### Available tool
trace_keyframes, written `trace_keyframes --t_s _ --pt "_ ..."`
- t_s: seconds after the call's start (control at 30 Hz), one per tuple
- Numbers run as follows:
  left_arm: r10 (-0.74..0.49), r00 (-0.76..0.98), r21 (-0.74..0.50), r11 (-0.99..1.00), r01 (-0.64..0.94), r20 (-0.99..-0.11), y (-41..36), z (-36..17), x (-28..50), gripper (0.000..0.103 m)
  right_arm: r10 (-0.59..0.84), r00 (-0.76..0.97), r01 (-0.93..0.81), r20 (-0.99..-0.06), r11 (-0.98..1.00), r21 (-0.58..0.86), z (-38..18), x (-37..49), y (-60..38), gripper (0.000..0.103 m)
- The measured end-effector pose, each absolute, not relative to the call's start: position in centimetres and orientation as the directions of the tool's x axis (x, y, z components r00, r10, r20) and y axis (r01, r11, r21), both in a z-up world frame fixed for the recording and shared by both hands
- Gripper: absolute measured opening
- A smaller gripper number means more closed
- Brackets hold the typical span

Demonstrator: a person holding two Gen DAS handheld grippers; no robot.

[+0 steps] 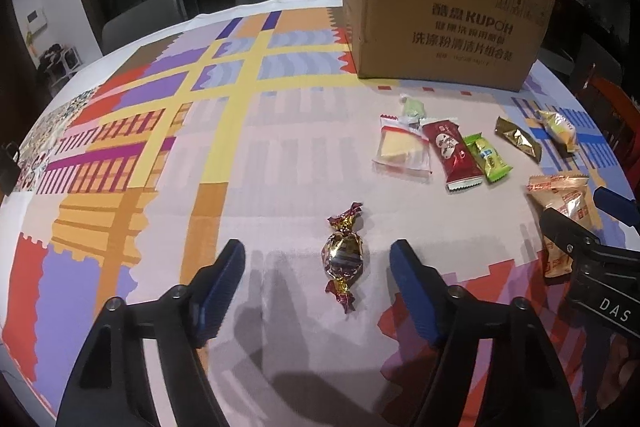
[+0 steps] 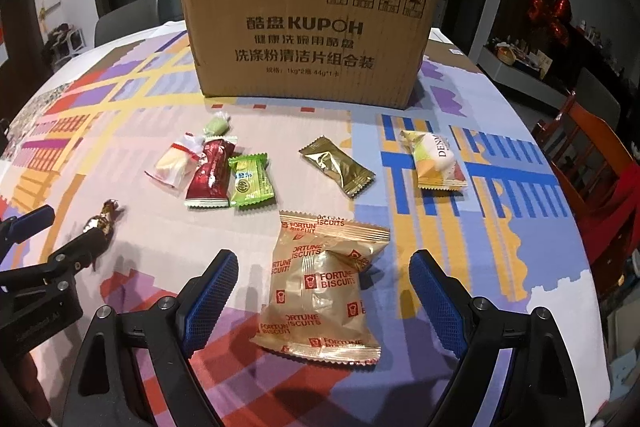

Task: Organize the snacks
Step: 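Grasp the wrapped chocolate with the left gripper while the right gripper grasps the Fortune Biscuits packet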

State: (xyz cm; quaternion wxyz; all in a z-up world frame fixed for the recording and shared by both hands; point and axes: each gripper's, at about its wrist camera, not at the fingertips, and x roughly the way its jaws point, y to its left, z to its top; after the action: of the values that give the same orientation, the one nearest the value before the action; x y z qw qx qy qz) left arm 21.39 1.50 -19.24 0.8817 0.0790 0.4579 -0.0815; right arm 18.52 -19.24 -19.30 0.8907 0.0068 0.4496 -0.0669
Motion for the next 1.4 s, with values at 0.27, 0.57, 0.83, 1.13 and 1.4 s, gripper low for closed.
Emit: trace_keyframes --t_s 0.27,0.57,0.83,1.13,1.4 --pt "-0.078 0.547 0.061 0.971 0.231 -0.833 1.1 -20.2 21.8 0.059 -0.101 0.569 0.135 -0.816 0.990 -0.028 -20.3 19.2 -19.8 0.088" --pt "-0.101 0.534 0.038 0.969 0.243 -0.839 0.5 -20.5 21.6 0.041 -0.062 0.538 0.135 -0.841 0.991 0.013 -21.6 19.4 -20.5 0.073" --pt "-0.116 0.527 0.025 0.967 0.252 -0.842 -0.1 -20.3 21.4 0.024 -0.034 0.550 0.108 -0.835 0.994 0.031 -21.3 19.4 -20.4 0.047" --pt "-0.116 0.539 0.025 0.968 0.248 -0.834 -0.2 -19.5 21.1 0.023 -0.010 0.562 0.100 -0.827 0.993 0.056 -20.7 19.2 -20.4 0.045" --pt "-0.125 0.550 0.015 0.970 0.243 -0.826 -0.4 -18.0 20.5 0.023 0.012 0.570 0.094 -0.821 0.992 0.079 -19.8 19.0 -20.6 0.045"
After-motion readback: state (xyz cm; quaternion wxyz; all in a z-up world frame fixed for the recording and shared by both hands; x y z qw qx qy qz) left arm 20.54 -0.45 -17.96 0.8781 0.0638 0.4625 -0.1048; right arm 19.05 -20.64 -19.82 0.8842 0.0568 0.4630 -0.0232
